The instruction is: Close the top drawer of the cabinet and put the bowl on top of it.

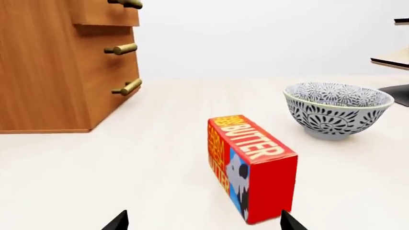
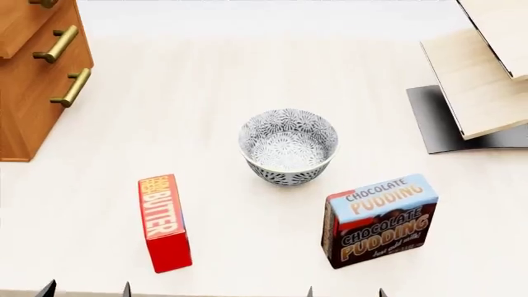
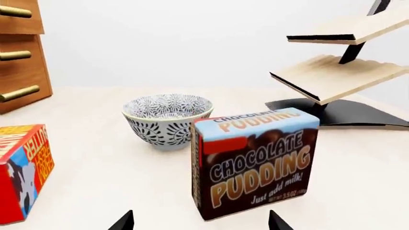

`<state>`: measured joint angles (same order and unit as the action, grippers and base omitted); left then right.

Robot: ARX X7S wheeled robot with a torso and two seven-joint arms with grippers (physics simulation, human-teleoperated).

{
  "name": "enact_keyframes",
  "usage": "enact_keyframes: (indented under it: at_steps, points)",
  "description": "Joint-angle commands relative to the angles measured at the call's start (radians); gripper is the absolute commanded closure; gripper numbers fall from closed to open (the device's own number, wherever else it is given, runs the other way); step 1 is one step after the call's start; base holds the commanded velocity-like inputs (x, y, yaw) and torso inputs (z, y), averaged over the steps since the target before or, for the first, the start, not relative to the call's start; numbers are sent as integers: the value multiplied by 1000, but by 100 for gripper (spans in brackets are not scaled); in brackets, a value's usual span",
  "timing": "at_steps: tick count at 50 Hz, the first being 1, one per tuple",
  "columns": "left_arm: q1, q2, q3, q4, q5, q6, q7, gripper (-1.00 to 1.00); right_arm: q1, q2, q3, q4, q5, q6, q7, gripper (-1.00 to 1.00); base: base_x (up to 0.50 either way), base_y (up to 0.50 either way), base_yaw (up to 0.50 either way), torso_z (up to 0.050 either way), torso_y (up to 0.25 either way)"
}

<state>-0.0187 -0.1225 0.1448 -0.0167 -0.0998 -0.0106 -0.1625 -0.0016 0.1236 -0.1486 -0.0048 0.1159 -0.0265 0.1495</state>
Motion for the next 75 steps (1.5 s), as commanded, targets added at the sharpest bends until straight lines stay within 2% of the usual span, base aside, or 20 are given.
enact_keyframes:
  at_steps: [1,35,37,38,41,44,46,50,51,52,53,56,57,58,59,60,61,62,63,75]
  points:
    - [-1,-10,11,2,-5,-2,-12,-100,0,9,-10,-4,8,0,12,-100,0,0,0,50,0]
    - [4,-36,37,7,1,56,-44,-100,-1,30,-32,-9,31,-5,40,-100,0,0,0,47,0]
    - [-9,-35,16,32,-56,-28,-39,-100,-2,27,-24,-10,55,-6,34,-100,0,0,0,0,0]
    - [-15,-38,6,71,-106,-133,-35,-100,2,29,-33,-3,21,-27,48,-100,0,0,0,0,0]
    - [-22,-52,-1,159,-130,-240,-53,-100,-6,43,-37,-137,47,89,58,-100,0,0,0,0,0]
    - [-56,-69,-39,292,-218,-455,-83,-100,1,81,-31,-385,110,308,72,-100,0,0,0,0,0]
    - [-73,-80,-59,363,-254,-530,-98,-100,16,96,-16,-479,149,403,84,-100,0,0,0,0,0]
    - [-128,-127,-114,606,-341,-735,-156,-100,119,138,97,-729,365,730,129,-100,0,0,0,0,0]
    - [-128,-127,-114,608,-343,-737,-157,-100,121,139,98,-732,369,735,131,-100,0,0,0,0,0]
    - [-189,-146,-207,725,-468,-887,-204,-100,196,167,169,-838,486,885,186,-100,0,0,0,0,0]
    - [-215,-147,-232,747,-501,-976,-220,-100,212,177,174,-858,499,939,195,-100,0,0,0,0,0]
    - [-322,-168,-278,807,-587,-1139,-271,-100,285,192,226,-897,578,1054,235,-100,0,0,0,0,0]
    - [-472,-132,-428,935,-737,-1289,-360,-100,435,315,374,-915,728,1204,385,-100,0,0,0,0,0]
    - [-622,-267,-487,785,-887,-1439,-510,-100,585,465,224,-873,878,1054,535,-100,0,0,0,0,0]
    - [-716,-417,-337,753,-1037,-1289,-660,-100,679,615,74,-878,1028,904,685,-100,0,0,0,0,0]
    - [-716,-567,-187,757,-1187,-1139,-810,-100,773,765,-45,-894,1178,754,835,-100,0,0,0,0,0]
    - [-778,-717,-37,776,-1337,-989,-960,-100,772,863,-47,-895,1328,646,905,-100,0,0,0,0,0]
    - [-781,-743,77,776,-1487,-839,-990,-100,779,864,-48,-894,1478,648,907,-100,0,0,0,0,0]
    - [-778,-743,78,778,-1548,-813,-991,-100,773,864,-47,-895,1540,647,904,-100,0,0,0,0,0]
    - [-789,-756,72,782,-1574,-809,-1009,-100,749,870,-34,-894,1525,638,884,-100,0,0,0,0,0]
